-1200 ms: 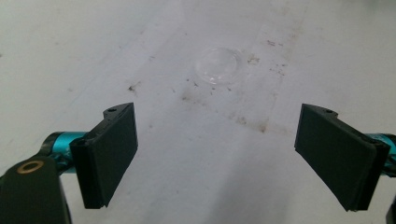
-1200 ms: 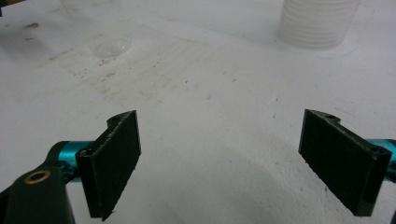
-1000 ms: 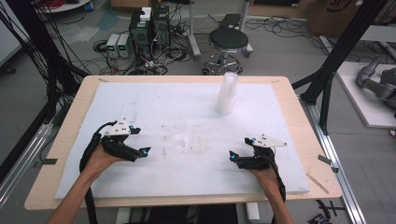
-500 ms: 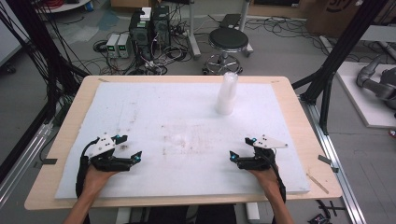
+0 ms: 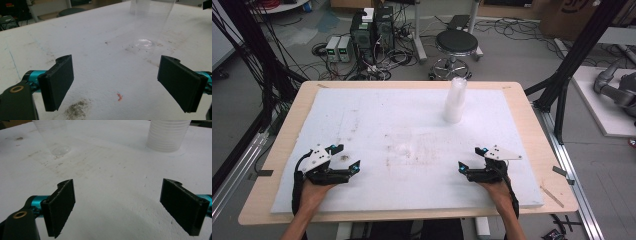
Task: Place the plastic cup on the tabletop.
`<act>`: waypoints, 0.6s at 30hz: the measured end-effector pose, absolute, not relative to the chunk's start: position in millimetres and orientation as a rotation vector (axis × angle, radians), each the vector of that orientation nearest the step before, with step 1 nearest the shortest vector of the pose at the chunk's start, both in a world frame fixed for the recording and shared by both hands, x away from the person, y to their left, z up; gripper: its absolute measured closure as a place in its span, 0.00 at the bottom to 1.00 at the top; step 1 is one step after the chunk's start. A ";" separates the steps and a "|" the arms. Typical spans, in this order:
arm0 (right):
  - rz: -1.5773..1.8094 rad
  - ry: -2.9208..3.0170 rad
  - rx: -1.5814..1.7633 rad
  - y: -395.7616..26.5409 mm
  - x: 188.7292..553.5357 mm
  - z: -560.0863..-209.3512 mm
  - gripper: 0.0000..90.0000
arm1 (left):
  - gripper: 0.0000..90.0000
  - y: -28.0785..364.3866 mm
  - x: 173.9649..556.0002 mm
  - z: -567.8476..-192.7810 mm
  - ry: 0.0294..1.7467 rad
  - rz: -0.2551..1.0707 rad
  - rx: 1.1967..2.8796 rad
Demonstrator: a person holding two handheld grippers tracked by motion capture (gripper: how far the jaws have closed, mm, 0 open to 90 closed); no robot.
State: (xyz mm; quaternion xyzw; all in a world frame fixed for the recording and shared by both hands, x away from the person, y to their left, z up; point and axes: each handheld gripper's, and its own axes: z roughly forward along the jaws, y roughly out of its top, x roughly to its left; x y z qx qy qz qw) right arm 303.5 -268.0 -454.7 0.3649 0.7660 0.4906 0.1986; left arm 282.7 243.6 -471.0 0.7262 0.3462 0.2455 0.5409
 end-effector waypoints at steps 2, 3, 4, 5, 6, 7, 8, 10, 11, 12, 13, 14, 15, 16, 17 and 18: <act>1.365 2.135 1.004 -267.8 303.2 -454.8 0.14 | 0.15 243.7 282.3 -471.2 0.814 0.580 1.722; 1.360 2.135 1.005 -267.2 302.3 -454.7 0.14 | 0.15 243.8 283.4 -471.2 0.826 0.573 1.722; 1.357 2.130 1.001 -266.7 301.8 -454.7 0.14 | 0.15 243.8 283.4 -471.2 0.826 0.573 1.722; 1.353 2.128 0.995 -266.4 301.2 -454.7 0.14 | 0.15 244.0 283.9 -471.3 0.831 0.570 1.724; 1.350 2.129 0.992 -266.3 300.7 -454.6 0.14 | 0.15 244.1 283.9 -471.2 0.834 0.573 1.725; 1.352 2.127 0.992 -266.3 300.6 -454.6 0.14 | 0.15 243.7 283.7 -471.3 0.836 0.577 1.722; 1.353 2.121 0.989 -266.7 301.0 -454.7 0.14 | 0.15 243.5 283.8 -471.3 0.831 0.580 1.725; 1.361 2.116 0.998 -267.6 301.0 -454.7 0.14 | 0.15 242.8 283.8 -471.2 0.836 0.584 1.730; 1.366 2.112 1.005 -268.0 301.2 -454.7 0.14 | 0.15 242.2 283.9 -471.2 0.840 0.580 1.732; 1.365 2.109 1.022 -268.4 301.3 -454.6 0.14 | 0.15 242.0 284.3 -471.2 0.839 0.581 1.734; 1.366 2.105 1.031 -268.9 301.9 -454.7 0.14 | 0.15 241.9 284.3 -471.1 0.840 0.585 1.736; 1.373 2.101 1.037 -269.2 302.1 -454.7 0.14 | 0.15 241.9 284.3 -471.1 0.840 0.585 1.736; 1.372 2.096 1.039 -269.7 301.6 -454.7 0.14 | 0.15 241.8 283.9 -471.2 0.848 0.588 1.732; 1.375 2.087 1.034 -269.9 301.0 -454.7 0.14 | 0.15 241.8 283.9 -471.2 0.848 0.588 1.732; 1.378 2.083 1.030 -269.7 300.1 -454.7 0.14 | 0.15 242.4 284.2 -471.2 0.854 0.587 1.727; 1.377 2.081 1.025 -269.7 299.5 -454.6 0.14 | 0.15 243.3 284.7 -471.2 0.855 0.581 1.728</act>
